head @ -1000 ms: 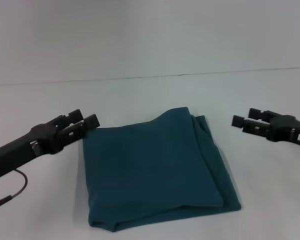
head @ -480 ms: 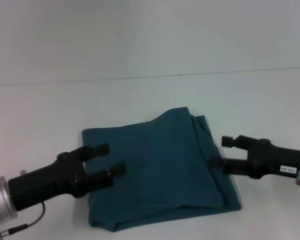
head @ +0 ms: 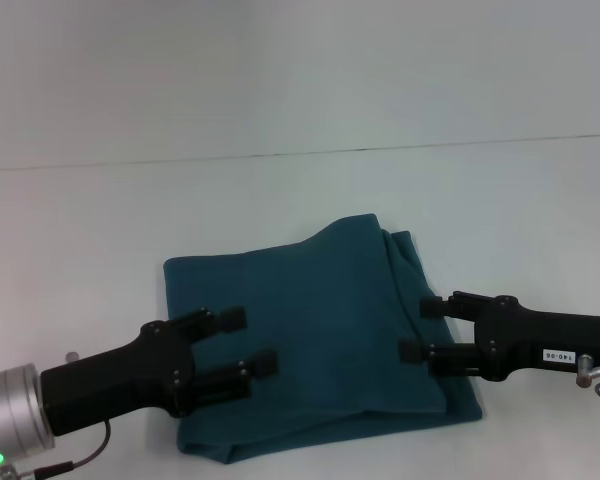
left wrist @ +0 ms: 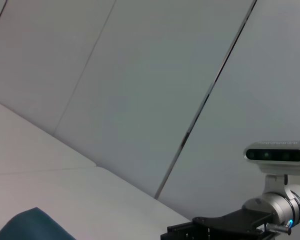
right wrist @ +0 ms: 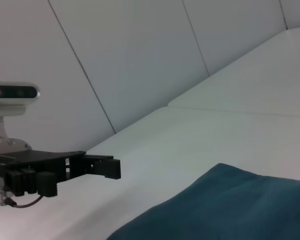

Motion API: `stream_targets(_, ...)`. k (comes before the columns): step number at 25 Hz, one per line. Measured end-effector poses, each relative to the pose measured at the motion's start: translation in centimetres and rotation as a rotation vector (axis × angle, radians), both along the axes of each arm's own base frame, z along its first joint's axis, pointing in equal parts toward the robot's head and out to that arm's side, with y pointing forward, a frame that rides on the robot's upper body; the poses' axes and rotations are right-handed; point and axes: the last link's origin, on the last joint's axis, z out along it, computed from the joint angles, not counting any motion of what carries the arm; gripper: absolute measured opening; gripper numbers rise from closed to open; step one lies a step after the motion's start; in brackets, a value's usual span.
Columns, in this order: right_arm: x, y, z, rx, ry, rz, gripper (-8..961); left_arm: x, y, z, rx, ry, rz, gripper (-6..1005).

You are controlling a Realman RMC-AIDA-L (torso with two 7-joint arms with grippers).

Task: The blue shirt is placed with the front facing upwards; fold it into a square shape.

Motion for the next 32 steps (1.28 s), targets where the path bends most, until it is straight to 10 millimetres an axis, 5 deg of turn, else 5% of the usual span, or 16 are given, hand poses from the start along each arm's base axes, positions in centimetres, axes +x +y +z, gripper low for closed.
stream_targets(32, -0.37, -0.2, 0.13, -0.011, 0.021, 0.018, 924, 0.4, -0.17, 0.03, -0.017, -0.011, -0.026, 875)
